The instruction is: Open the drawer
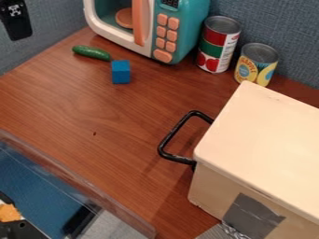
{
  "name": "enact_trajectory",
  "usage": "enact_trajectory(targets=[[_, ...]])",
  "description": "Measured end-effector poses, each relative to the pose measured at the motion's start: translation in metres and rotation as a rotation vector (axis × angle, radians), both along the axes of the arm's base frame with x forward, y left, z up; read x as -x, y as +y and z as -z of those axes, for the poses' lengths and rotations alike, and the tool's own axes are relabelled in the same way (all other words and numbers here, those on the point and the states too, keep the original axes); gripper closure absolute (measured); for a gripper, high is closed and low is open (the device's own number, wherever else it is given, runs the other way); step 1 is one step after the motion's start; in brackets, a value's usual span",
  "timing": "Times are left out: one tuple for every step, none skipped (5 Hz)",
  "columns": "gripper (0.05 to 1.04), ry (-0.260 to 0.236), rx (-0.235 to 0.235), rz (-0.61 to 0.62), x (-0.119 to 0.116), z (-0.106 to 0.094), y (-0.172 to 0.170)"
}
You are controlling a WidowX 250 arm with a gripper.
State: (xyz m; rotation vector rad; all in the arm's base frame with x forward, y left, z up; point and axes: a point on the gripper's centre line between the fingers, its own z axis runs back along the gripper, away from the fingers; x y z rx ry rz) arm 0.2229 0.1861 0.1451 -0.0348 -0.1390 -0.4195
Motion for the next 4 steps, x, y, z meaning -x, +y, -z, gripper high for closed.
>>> enact_trajectory(targets=[[0.083, 0.024, 0.027, -0.006, 0.000, 0.010, -0.002], [0.083, 0.060, 0.085, -0.024, -0.003, 0.041, -0.034], [0.083, 0.086, 0.116, -0.025, -0.004, 0.060, -0.061], [0.083, 0.096, 0.167, -0.016, -0.007, 0.075, -0.097]])
